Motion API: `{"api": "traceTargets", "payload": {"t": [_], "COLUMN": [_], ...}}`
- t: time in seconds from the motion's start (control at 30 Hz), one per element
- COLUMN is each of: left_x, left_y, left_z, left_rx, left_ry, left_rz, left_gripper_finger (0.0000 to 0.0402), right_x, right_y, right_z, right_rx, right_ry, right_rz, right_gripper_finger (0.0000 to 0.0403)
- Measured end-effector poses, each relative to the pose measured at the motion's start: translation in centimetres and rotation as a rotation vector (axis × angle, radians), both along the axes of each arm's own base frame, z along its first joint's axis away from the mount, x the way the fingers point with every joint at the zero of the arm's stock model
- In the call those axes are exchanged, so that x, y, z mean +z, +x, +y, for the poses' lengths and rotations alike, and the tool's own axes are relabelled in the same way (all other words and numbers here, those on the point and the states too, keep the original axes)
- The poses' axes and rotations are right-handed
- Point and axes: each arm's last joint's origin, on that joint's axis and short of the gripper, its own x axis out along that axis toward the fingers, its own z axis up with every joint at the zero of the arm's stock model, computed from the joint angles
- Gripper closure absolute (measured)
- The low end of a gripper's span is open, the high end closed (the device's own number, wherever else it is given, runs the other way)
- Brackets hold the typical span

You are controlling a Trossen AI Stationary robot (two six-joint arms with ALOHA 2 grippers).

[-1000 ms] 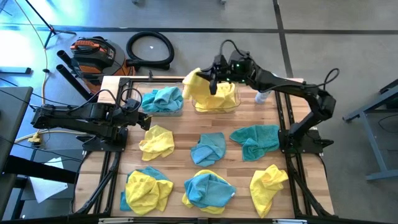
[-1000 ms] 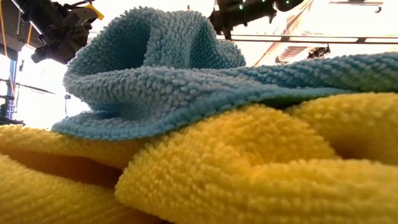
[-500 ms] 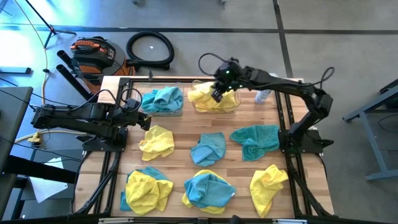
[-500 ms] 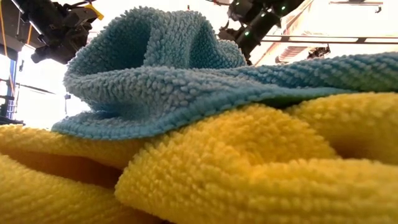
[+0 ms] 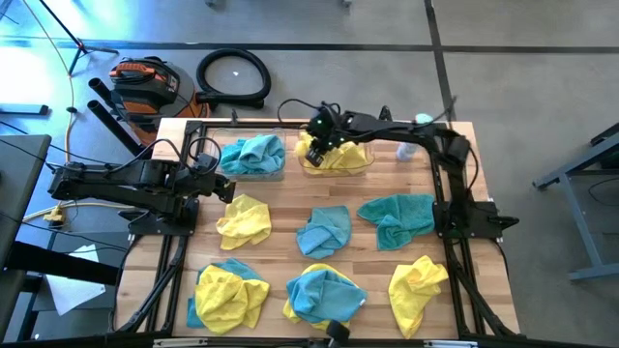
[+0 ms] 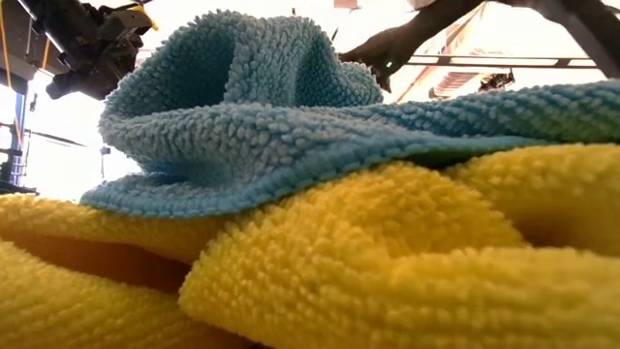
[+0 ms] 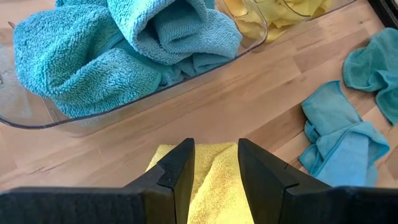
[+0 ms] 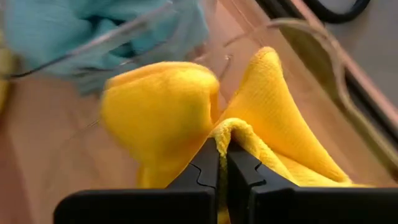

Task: Sort microfiber towel by color & place in baskets
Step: Put the yellow towel into the right transparent bin

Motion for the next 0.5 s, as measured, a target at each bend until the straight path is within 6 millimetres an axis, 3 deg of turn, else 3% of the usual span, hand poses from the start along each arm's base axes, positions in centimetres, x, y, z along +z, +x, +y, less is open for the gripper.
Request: {"api": "traceTargets", "payload": {"t": [0.27,0.5], "left_x": [0.0,0.0], "left_y": [0.0,0.0], "left_z": [0.0,0.0], "left_rx": [-0.007,-0.013], "left_ry": [0.004,0.009], "left_rz": [0.005,0.009], "left_gripper_finger": [0.0289,0.0289], "right_x": [-3.7,-3.4], "right_y": [1.0,0.7], "right_z": [-1.0,-1.0], "right_rx": [-0.096,-0.109], "right_ry": [0.109,0.125], "right_rz": [0.08,0.091], "right_gripper_finger": [0.0389,0.0316]}}
